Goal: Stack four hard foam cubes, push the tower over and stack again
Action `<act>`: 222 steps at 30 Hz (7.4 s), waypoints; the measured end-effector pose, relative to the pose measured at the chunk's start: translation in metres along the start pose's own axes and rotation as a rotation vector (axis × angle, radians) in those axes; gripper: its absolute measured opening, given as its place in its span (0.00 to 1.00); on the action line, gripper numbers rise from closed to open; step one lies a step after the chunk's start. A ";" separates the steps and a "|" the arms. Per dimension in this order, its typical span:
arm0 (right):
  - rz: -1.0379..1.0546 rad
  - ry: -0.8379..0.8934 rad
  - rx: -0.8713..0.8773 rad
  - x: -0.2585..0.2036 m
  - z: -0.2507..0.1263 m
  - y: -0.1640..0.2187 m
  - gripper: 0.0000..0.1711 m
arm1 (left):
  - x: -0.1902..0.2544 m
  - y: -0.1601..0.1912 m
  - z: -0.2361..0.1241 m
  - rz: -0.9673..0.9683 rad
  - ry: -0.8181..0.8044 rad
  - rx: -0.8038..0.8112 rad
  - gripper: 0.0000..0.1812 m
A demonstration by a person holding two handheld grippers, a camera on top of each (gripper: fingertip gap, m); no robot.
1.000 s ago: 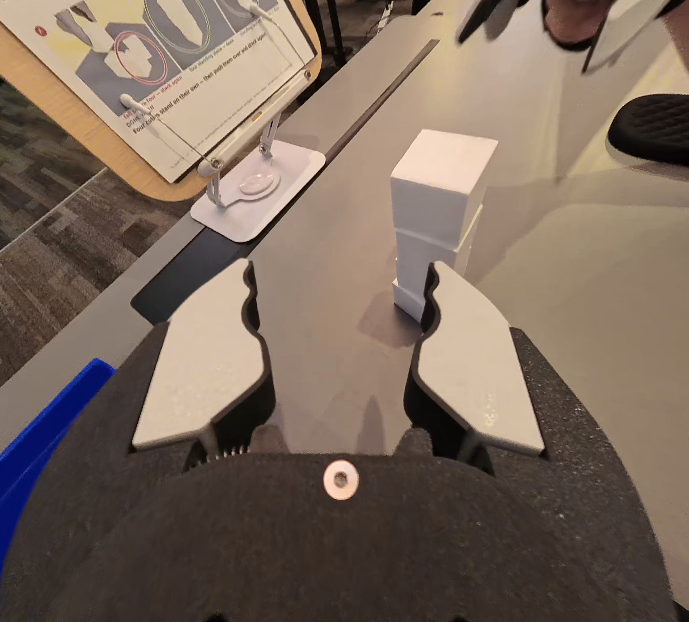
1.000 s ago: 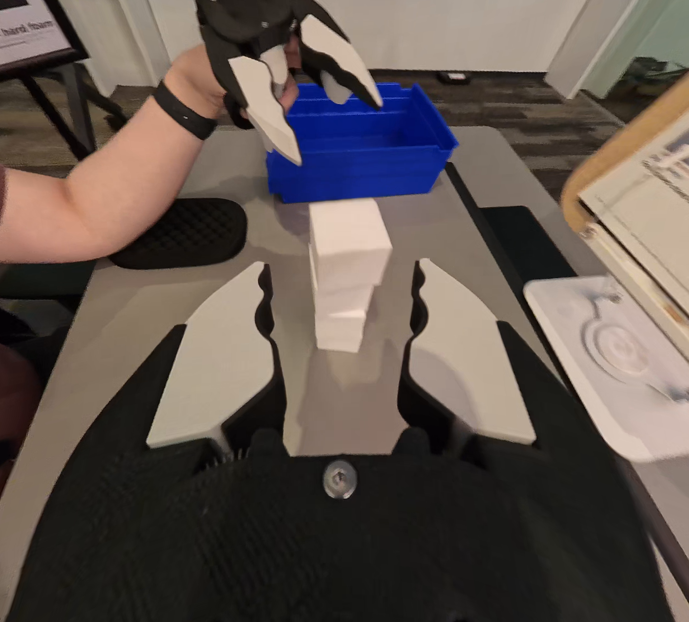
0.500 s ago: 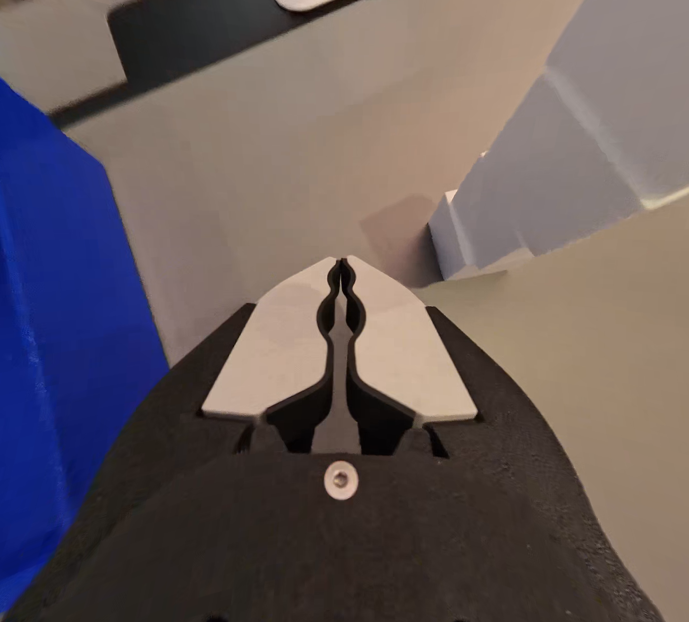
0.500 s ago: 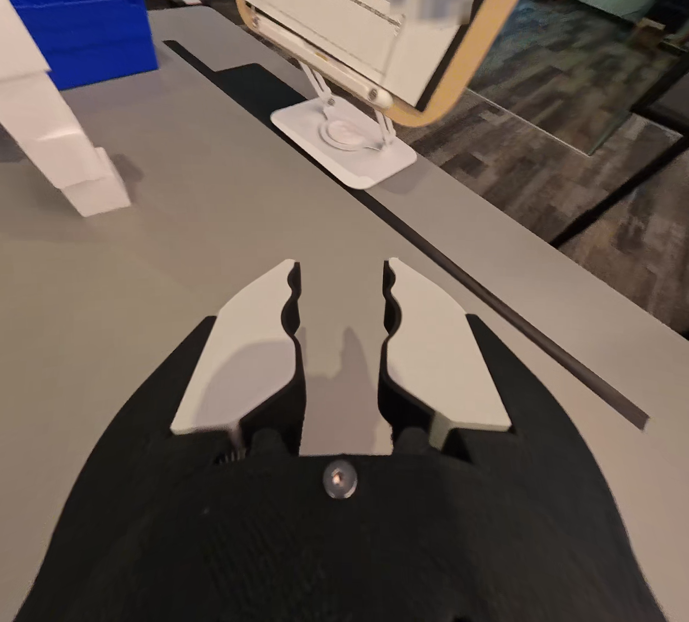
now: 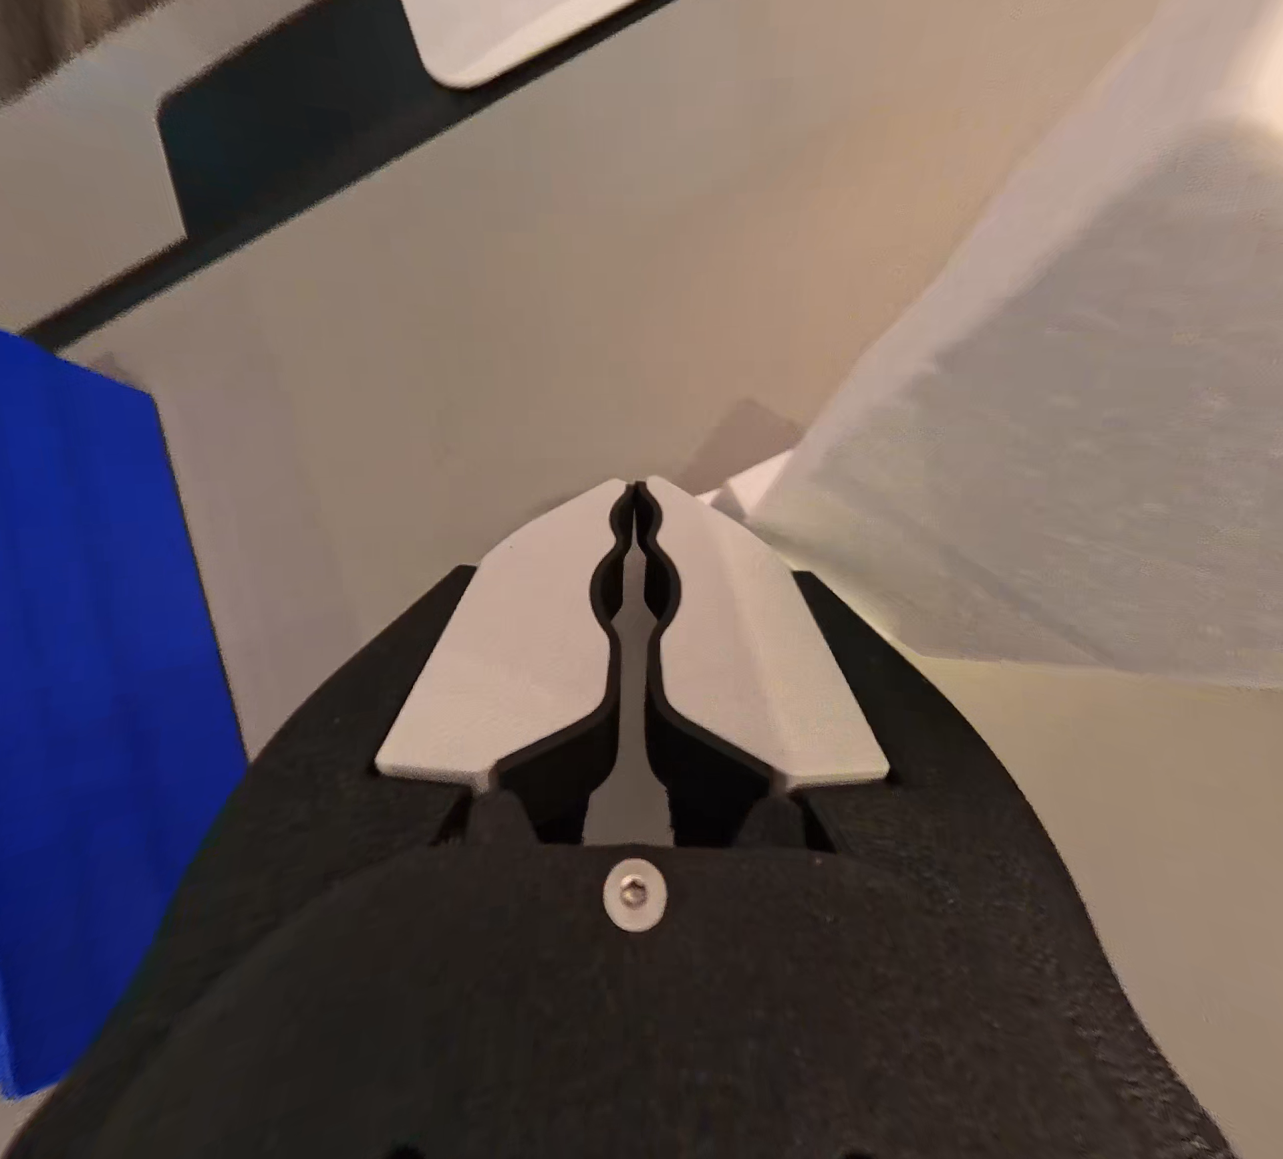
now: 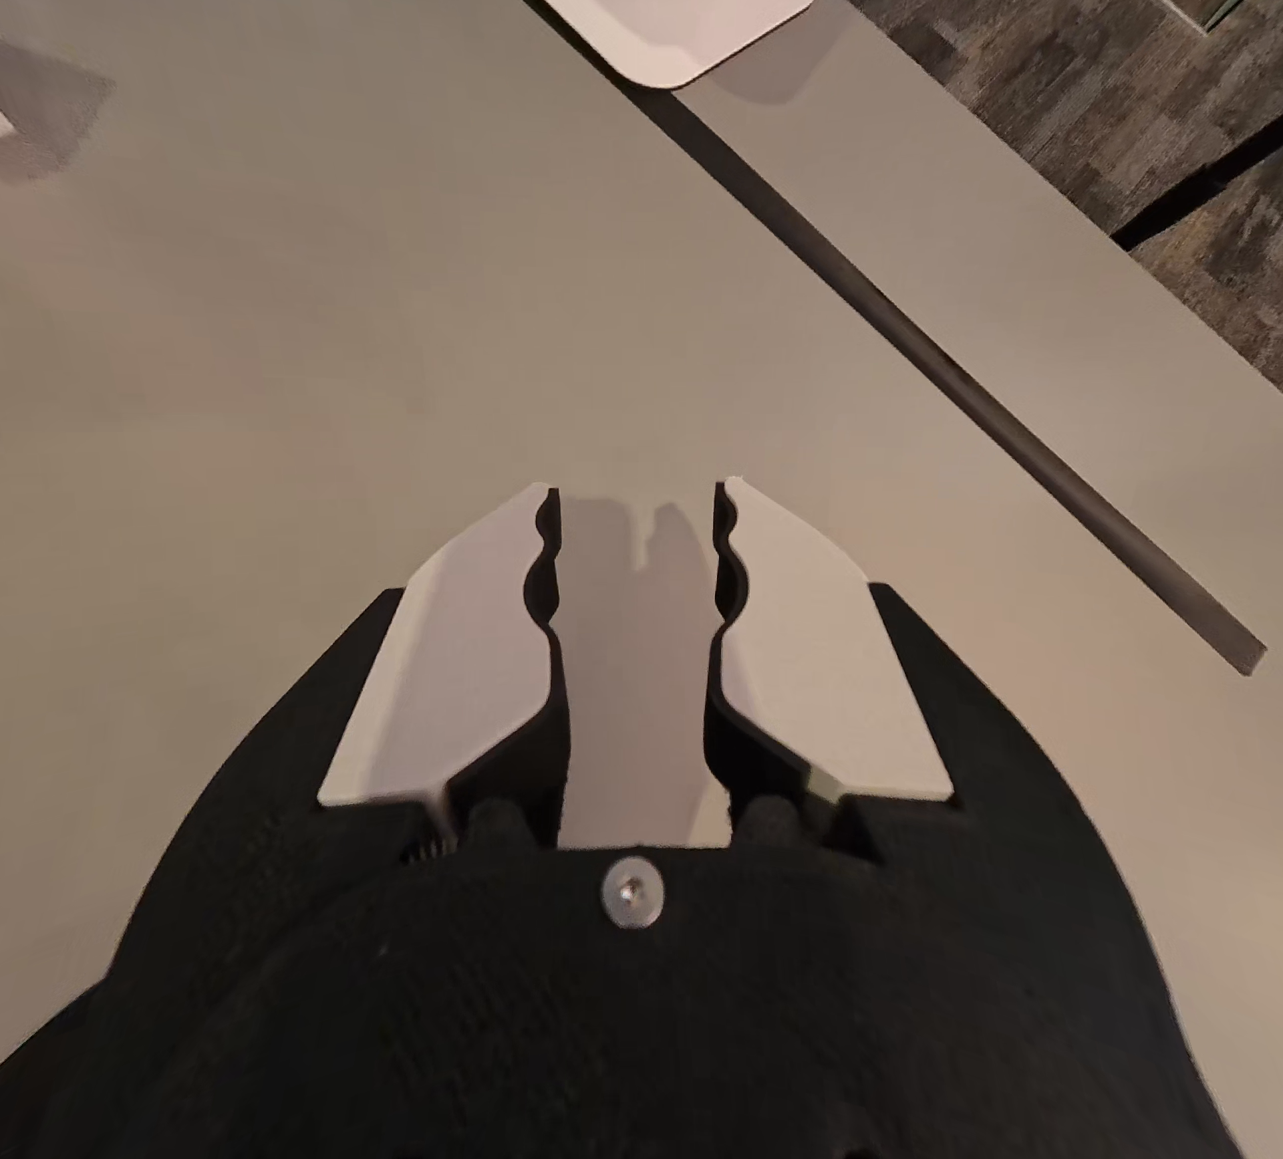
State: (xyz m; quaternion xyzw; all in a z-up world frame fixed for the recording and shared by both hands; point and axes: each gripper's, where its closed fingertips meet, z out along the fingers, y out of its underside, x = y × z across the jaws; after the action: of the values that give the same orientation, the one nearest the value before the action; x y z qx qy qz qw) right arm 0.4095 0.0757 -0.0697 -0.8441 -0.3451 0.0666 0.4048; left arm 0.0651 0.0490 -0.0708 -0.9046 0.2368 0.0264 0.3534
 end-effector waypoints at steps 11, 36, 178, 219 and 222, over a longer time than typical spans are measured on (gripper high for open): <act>0.124 0.033 0.082 0.033 -0.028 0.017 0.26 | 0.017 -0.032 -0.011 0.020 0.135 0.259 0.14; 0.192 -0.301 0.402 -0.005 -0.085 0.014 0.43 | 0.083 0.013 0.013 0.302 0.761 0.496 0.52; 0.205 -0.254 0.042 0.012 -0.062 0.002 0.01 | 0.057 0.048 -0.002 -0.043 0.573 0.176 0.00; 0.234 0.134 0.233 0.055 -0.187 0.045 0.37 | 0.173 -0.039 0.017 0.221 0.920 0.467 0.53; 0.149 0.156 0.284 0.043 -0.190 0.053 0.37 | 0.178 -0.036 0.020 0.327 0.879 0.461 0.55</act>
State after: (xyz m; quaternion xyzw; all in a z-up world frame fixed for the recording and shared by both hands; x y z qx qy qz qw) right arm 0.5446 -0.0409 0.0249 -0.8043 -0.2361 0.0789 0.5396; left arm 0.2417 0.0123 -0.1019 -0.6803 0.5005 -0.3537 0.4020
